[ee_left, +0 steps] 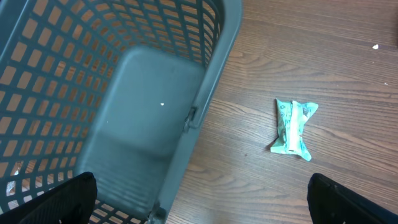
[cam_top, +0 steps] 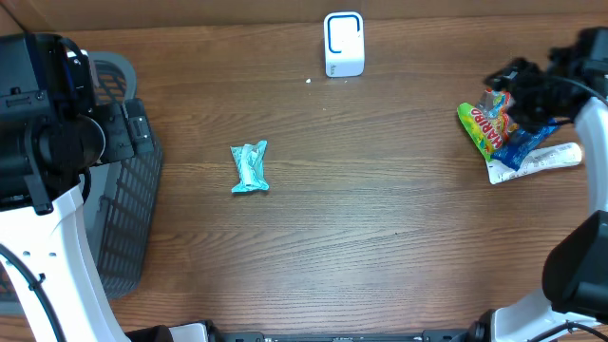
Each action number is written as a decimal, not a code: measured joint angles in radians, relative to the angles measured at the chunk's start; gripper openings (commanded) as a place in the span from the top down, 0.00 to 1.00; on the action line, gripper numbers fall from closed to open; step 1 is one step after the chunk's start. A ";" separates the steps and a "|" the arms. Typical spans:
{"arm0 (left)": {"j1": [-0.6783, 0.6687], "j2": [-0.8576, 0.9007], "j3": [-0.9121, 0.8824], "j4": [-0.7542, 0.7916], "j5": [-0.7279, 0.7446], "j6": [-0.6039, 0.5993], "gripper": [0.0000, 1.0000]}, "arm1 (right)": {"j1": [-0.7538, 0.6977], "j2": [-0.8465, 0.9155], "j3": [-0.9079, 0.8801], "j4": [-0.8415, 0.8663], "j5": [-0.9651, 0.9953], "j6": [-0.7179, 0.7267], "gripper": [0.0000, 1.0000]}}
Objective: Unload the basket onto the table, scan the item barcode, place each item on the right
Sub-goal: 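Carry the blue bar right and release it onto the pile, then move the right gripper to the mint pouch and grasp it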
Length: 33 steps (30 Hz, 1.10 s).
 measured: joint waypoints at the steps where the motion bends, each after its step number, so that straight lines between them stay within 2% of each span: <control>1: 0.000 0.000 0.000 0.000 0.000 0.000 0.00 | 0.028 0.000 0.000 0.001 -0.005 -0.007 0.19; 6: 0.000 0.000 0.000 0.000 0.000 0.000 0.00 | 0.233 0.000 0.000 0.012 0.029 -0.029 0.19; 8: 0.000 0.000 0.000 0.000 0.000 0.000 0.00 | 0.335 0.003 0.000 0.022 0.076 -0.034 0.26; 11: 0.000 0.000 0.000 0.000 0.000 0.000 0.00 | 0.497 0.027 0.000 0.051 0.122 -0.040 0.46; 12: 0.000 0.000 0.000 0.000 0.000 0.000 0.00 | 0.552 0.045 0.002 0.075 0.130 -0.049 0.57; 14: 0.000 0.000 0.000 0.000 0.000 0.000 0.00 | 0.658 0.094 0.002 0.142 0.127 -0.051 0.71; 17: 0.000 0.000 0.000 0.000 0.000 0.000 0.00 | 0.746 0.149 0.004 0.277 0.110 -0.039 0.83; 22: 0.000 0.000 0.000 0.000 0.000 0.000 0.00 | 0.888 0.230 0.004 0.423 0.093 -0.053 0.87; 26: 0.000 0.000 0.000 0.000 0.000 0.000 0.00 | 0.975 0.299 0.005 0.544 0.085 -0.126 0.88; 33: 0.000 0.000 0.000 0.000 0.000 0.000 0.00 | 1.010 0.340 0.005 0.623 0.114 -0.183 0.89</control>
